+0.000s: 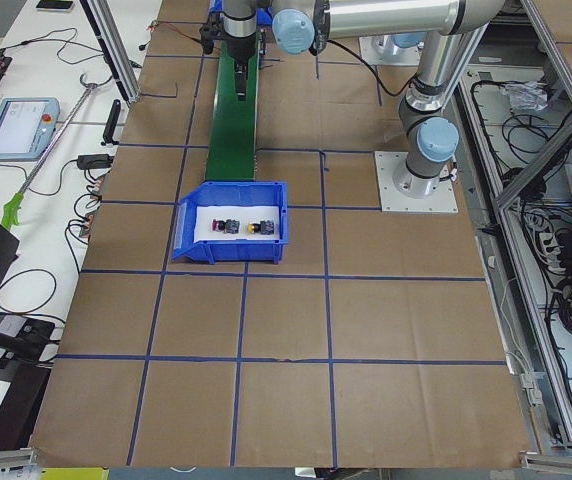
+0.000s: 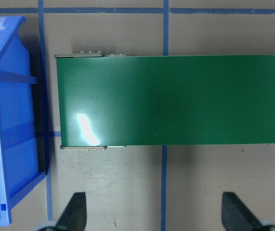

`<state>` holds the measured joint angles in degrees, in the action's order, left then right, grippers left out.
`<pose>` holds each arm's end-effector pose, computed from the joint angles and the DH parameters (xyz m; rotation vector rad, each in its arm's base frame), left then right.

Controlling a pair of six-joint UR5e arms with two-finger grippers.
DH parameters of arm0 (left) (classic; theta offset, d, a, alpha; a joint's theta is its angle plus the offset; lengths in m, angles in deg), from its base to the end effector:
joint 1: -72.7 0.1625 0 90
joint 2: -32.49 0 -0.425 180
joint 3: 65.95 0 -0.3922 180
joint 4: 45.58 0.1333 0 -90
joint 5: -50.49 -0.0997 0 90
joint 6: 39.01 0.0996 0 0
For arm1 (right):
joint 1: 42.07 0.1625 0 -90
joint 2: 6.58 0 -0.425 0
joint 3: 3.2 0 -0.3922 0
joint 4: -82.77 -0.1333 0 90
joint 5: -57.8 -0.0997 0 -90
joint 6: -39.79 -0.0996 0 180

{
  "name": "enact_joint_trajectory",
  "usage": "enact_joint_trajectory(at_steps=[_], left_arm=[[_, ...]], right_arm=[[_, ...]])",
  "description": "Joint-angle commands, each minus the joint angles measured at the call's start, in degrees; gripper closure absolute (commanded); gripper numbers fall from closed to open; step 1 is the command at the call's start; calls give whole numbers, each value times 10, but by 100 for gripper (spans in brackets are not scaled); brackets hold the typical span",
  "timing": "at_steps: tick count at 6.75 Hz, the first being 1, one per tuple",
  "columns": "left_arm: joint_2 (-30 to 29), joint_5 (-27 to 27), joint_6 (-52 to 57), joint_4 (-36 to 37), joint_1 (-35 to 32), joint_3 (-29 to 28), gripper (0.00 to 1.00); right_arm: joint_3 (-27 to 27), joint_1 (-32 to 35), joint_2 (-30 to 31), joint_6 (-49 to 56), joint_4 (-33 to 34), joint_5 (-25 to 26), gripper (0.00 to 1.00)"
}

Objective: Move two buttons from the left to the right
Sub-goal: 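Move the left gripper over the bin and lower toward the yellow button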

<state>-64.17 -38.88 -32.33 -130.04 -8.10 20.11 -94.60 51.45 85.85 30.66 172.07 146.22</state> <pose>-0.0454 -0.5600 0.4715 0.0685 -3.1358 0.0788 0.1649 -0.4651 0.4952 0.1522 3.1098 -0.0042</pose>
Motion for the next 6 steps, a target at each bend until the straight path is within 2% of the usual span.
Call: enact_joint_trajectory(at_steps=[1, 3, 4, 6], left_arm=[[2, 0, 52, -1, 71, -4, 0], [-4, 0, 168, -2, 168, 2, 0], [-12, 1, 186, -2, 211, 2, 0], [-31, -1, 214, 1, 241, 1, 0]], right_arm=[[0, 0, -1, 0, 1, 0, 0], [0, 0, -1, -1, 0, 0, 0], [0, 0, -1, -1, 0, 0, 0], [0, 0, -1, -1, 1, 0, 0]])
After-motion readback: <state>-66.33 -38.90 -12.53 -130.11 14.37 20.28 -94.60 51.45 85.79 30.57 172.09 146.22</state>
